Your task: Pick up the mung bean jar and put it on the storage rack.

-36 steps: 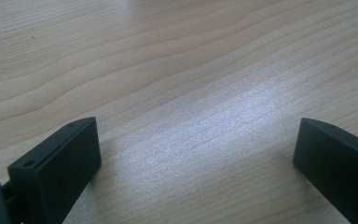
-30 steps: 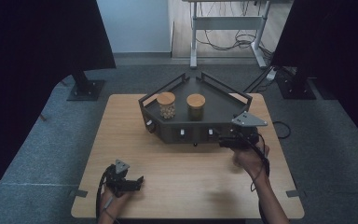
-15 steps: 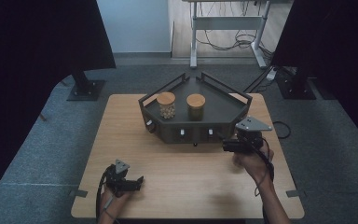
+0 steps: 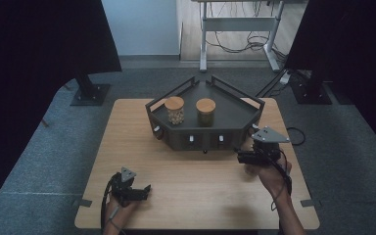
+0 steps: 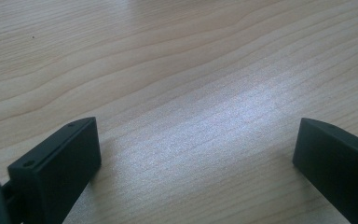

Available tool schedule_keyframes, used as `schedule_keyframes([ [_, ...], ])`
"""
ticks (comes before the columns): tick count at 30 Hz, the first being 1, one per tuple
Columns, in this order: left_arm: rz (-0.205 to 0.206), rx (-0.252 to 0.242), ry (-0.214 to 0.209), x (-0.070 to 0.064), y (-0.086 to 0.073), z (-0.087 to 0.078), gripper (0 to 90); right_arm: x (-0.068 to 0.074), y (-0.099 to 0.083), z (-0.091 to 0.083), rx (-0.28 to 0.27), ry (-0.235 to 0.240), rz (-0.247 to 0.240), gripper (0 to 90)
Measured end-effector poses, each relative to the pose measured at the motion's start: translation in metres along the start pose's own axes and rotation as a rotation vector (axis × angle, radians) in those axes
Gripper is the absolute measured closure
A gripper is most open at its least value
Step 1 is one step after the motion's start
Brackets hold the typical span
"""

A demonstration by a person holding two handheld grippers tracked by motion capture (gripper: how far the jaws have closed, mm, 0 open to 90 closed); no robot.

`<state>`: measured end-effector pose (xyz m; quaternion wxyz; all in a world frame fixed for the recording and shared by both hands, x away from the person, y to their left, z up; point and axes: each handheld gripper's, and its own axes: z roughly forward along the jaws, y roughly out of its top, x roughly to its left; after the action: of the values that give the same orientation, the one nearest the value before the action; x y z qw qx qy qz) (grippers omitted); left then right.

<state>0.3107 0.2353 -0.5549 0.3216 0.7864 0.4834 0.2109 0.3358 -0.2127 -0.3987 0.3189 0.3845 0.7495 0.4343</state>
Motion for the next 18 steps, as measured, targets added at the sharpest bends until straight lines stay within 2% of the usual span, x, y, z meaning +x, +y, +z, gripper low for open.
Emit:
schedule_keyframes([
  [18, 0.000, 0.000, 0.000, 0.000, 0.000, 0.000, 0.5, -0.002, -0.014, -0.007, 0.010, -0.016, 0.001, 9.0],
])
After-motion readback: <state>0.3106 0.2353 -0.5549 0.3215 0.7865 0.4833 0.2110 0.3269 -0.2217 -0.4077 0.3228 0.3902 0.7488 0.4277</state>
